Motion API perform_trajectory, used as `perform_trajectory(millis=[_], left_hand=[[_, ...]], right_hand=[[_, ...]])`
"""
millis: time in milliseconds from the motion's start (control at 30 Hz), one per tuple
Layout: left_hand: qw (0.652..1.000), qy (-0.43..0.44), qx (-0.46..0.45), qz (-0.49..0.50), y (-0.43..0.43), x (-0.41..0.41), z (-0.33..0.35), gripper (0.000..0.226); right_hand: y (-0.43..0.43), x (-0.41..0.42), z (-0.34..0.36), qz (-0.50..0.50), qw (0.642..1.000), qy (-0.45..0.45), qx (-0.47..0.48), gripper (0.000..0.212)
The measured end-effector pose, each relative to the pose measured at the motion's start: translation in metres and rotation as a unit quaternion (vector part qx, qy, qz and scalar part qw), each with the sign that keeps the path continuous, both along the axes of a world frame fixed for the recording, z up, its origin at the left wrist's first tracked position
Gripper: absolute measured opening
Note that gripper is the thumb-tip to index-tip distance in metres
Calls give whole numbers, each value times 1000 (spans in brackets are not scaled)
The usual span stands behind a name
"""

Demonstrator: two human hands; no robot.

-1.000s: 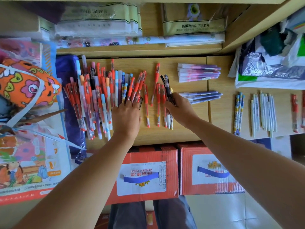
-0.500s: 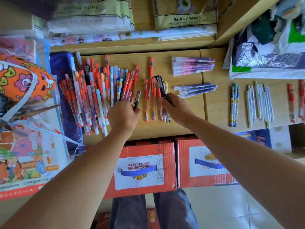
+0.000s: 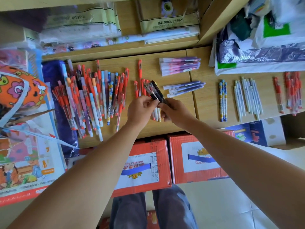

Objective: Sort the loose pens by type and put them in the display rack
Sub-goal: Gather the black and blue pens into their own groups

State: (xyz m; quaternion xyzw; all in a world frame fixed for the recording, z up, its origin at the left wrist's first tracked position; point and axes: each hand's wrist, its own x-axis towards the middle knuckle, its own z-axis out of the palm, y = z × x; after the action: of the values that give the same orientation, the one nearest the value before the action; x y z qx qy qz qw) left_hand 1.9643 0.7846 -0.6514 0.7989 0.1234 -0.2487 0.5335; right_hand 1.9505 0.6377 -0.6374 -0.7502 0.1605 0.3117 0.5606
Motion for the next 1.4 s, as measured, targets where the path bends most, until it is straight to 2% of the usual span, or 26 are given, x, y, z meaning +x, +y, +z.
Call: perform_trajectory(millis=[67,133,167,233,367,600,733,867,1000,1100,1233,1400], left_hand=[[981,-96,136,-94,-5,-4,-5,16],[917,-210,240,-239,-9,-7,-12,14],[880,-241,276,-303,-11,-8,-16,21],[832,-250,326,-374,-15,-9,-23,34],[785,-261,397,-398,-7,-11,-32,40],[787,-245,434,-363,30,-4,-36,45],[781,-233,463,-349,47,-6,-37,48],[773,-239,454,-372,62,-6,-40,53],[789,-247,440,-351,63,-10,-35,55],[786,-261,434,-354,68,-12,-34,55],[789,-272,427,-349,70,-13,-33,55],[799,-264,427,-331,66,-13,-33,52]], right_hand=[[-15,-2,-4,-29,999,-3,-33,16],[-30,-4,-7,-51,997,-7,-51,14],[-37,-5,-8,-58,997,-9,-56,14],[-46,-6,-13,-65,996,-10,-61,15],[-45,-7,-21,-72,996,-6,-58,15],[-15,-1,-30,-50,996,-8,-68,14],[6,5,-32,-29,991,-31,-123,13],[28,15,-36,-8,973,-48,-224,20],[44,18,-39,48,946,-62,-315,19],[48,19,-39,94,920,-71,-373,22],[50,20,-37,152,895,-71,-413,29],[45,15,-33,142,890,-82,-426,23]])
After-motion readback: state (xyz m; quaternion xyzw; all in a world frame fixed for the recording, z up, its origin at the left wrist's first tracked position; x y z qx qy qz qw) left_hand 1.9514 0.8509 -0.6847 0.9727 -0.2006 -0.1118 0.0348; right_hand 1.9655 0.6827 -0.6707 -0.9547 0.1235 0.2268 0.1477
